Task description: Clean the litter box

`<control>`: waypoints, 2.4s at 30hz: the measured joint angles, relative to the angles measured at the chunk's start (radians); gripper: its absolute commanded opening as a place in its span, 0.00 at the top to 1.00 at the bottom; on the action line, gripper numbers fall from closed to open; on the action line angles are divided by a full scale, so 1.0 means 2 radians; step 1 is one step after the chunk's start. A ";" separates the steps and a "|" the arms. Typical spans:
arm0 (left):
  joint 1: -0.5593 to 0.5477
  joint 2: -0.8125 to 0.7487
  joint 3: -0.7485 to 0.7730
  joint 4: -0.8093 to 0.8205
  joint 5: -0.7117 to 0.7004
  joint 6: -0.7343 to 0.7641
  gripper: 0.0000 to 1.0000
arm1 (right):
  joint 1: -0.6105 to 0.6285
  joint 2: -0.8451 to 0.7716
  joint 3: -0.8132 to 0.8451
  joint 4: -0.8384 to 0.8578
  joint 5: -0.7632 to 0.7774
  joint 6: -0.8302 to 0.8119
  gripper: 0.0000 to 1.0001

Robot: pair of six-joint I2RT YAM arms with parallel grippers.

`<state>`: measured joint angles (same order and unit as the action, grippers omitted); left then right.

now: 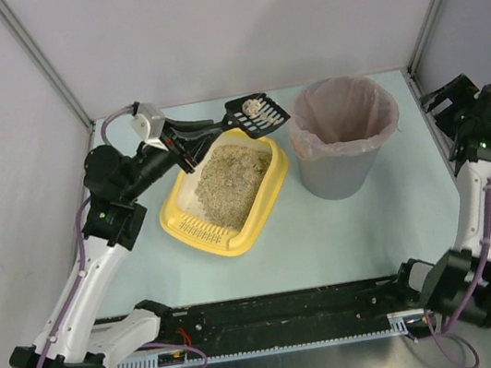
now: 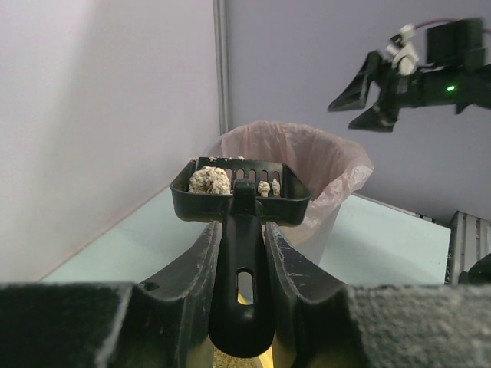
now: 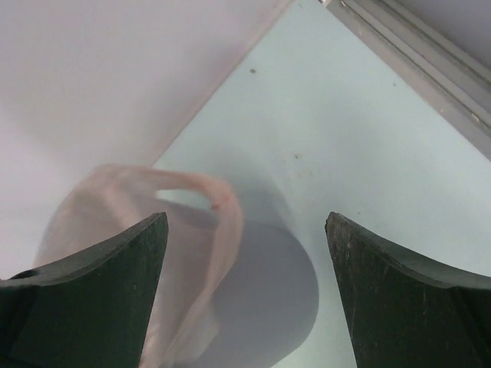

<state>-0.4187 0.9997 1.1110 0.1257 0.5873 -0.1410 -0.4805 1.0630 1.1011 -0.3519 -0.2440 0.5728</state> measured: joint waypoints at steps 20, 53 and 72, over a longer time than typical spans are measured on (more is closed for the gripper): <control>-0.018 -0.012 -0.005 0.024 -0.004 0.010 1.00 | 0.093 0.295 -0.063 0.208 -0.095 0.026 0.21; -0.101 0.225 0.182 -0.056 -0.010 0.166 1.00 | 0.145 0.252 -0.152 0.204 -0.026 -0.012 0.21; -0.161 0.286 0.231 -0.162 -0.067 0.468 1.00 | 0.125 0.139 -0.184 0.188 -0.059 -0.036 0.21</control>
<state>-0.7399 1.5719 1.5730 -0.1974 0.4530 0.7948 -0.2298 1.3403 0.7326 0.0238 -0.3618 0.4999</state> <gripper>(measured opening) 0.295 0.792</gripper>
